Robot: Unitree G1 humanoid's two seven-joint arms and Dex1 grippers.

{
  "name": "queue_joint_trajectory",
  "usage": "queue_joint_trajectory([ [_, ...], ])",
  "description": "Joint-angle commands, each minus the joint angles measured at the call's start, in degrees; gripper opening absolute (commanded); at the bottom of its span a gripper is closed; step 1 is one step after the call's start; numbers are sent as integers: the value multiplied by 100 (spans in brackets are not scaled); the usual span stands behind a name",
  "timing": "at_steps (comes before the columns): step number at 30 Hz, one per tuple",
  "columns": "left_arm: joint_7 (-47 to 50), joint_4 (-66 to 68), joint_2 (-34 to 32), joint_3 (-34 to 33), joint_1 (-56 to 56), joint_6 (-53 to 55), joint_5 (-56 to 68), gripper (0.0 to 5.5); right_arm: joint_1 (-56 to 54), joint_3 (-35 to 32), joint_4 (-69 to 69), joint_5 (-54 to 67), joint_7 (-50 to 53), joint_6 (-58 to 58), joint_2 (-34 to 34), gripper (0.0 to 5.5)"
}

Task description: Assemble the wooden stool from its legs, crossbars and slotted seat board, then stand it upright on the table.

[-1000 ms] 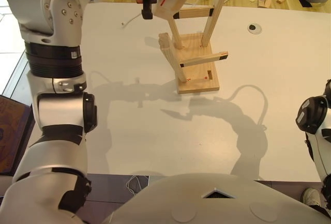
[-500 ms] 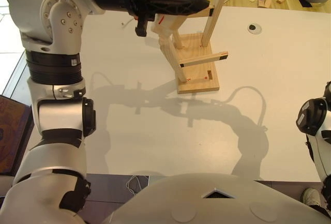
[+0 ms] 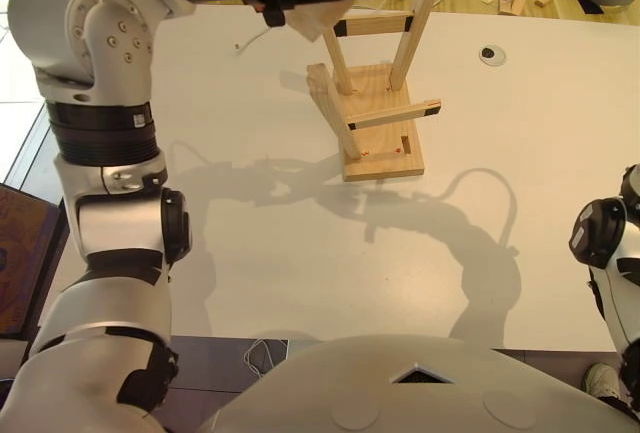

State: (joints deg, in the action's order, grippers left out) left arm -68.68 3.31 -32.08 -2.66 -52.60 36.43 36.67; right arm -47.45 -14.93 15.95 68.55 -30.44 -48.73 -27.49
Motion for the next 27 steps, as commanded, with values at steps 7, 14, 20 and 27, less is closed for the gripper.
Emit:
queue_joint_trajectory([
  [7, 1550, 545, -773, -1577, -227, -854, -338, 397, 738, -1205, -103, -412, 899, 385, -675, 103],
  [14, 2544, -823, -421, -1855, 2779, -666, -489, 397, 2064, -1749, 200, -561, 1093, 137, -1167, 103],
  [20, 3218, -1347, 492, 79, 4553, -998, -1628, 397, 2724, -1617, -129, -790, 1560, 243, -584, 103],
  [27, 3512, -1285, 1058, 978, 4551, -964, -2066, 397, 2802, -1462, -451, -585, 2307, 440, 560, 103],
])
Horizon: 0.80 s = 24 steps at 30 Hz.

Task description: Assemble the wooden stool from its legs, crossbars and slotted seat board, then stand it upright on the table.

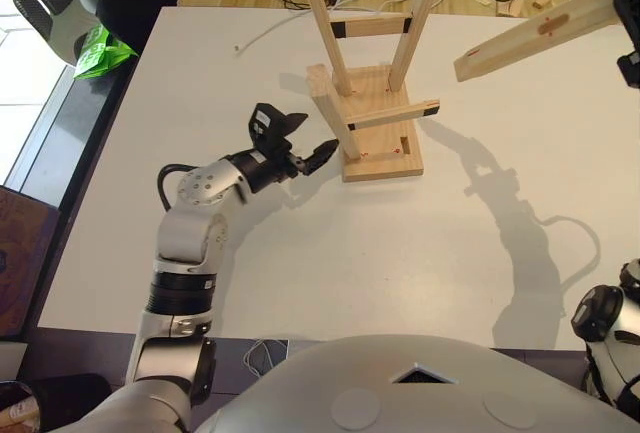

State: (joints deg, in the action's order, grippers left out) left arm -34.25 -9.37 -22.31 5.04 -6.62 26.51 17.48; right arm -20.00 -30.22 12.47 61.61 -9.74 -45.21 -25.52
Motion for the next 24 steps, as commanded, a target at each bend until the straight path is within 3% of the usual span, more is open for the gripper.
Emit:
queue_joint_trajectory([
  [1, 101, -105, 124, 263, -65, 153, -112, 397, 93, 67, -184, 159, 282, 68, 482, 103],
  [12, 545, -1366, 380, 576, 91, 1464, 188, 397, 767, -25, -291, 513, 80, -432, 295, 103],
  [24, 1390, -992, 717, -56, -264, 1597, 71, 397, 873, 506, -363, 202, -30, -213, 673, 103],
])
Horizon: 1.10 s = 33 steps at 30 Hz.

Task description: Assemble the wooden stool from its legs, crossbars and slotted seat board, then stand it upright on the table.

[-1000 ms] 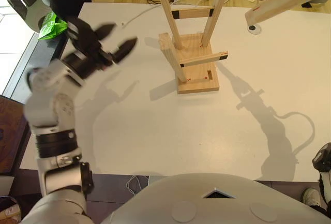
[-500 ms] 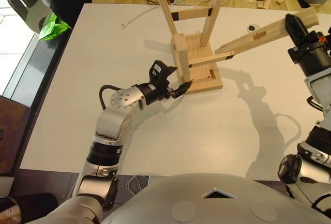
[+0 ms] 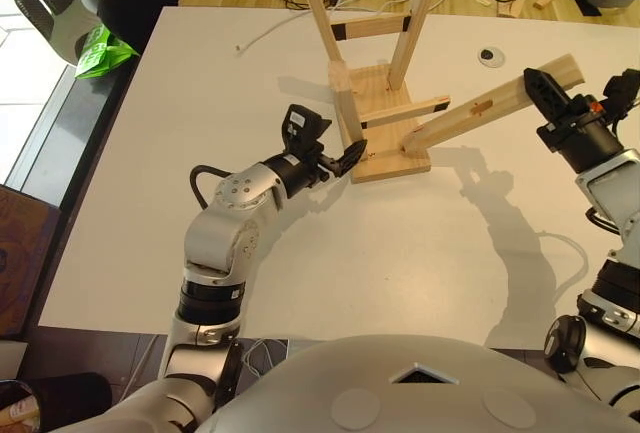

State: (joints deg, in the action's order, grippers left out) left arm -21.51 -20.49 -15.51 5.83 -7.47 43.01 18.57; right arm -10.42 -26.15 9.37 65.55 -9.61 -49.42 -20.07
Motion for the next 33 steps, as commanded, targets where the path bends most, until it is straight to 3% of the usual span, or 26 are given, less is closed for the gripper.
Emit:
queue_joint_trajectory([
  [1, 102, 122, 24, -144, -185, -54, -28, 397, -105, 129, -95, -265, -72, 263, 120, 103],
  [15, -20, 87, 40, -177, -72, -123, 98, 397, 16, 543, -90, -1060, -504, 327, -244, 103],
  [24, -14, -118, 133, -39, 261, -115, 168, 397, -38, 311, 1044, -1327, 486, 37, -695, 103],
  [33, 85, -29, 276, -18, 170, -195, 148, 397, -468, 737, 1010, -1571, 571, 9, -520, 102],
])
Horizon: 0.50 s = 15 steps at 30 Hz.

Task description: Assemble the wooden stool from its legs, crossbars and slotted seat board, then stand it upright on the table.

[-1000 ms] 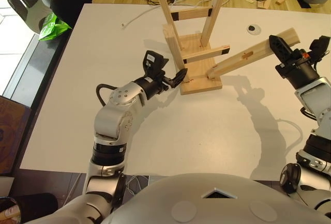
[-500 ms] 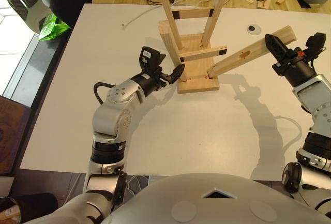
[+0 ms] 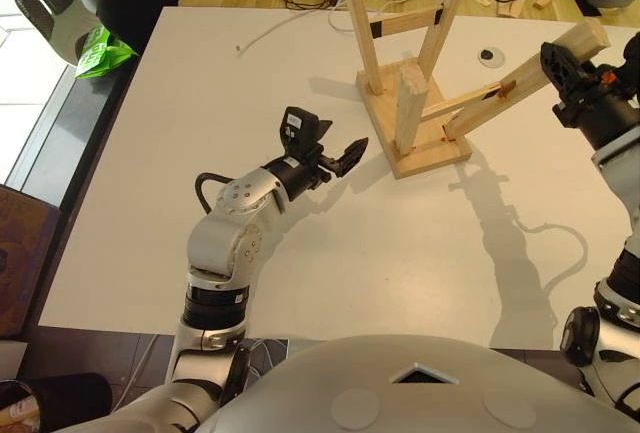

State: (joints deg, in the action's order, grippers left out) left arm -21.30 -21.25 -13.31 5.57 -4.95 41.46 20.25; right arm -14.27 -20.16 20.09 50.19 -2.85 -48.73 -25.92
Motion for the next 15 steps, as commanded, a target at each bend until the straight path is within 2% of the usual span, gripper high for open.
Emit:
queue_joint_trajectory([
  [1, 80, 60, 76, 13, -87, -56, -29, 397, -38, 149, -158, 28, -180, -109, 103, 102],
  [9, 114, 151, 123, 14, -167, -170, -64, 397, 208, -93, -1224, 244, -686, -242, 161, 102],
  [15, 161, 272, 224, 70, -219, -303, -125, 397, -59, 104, -1009, 145, -972, -303, -122, 102],
])
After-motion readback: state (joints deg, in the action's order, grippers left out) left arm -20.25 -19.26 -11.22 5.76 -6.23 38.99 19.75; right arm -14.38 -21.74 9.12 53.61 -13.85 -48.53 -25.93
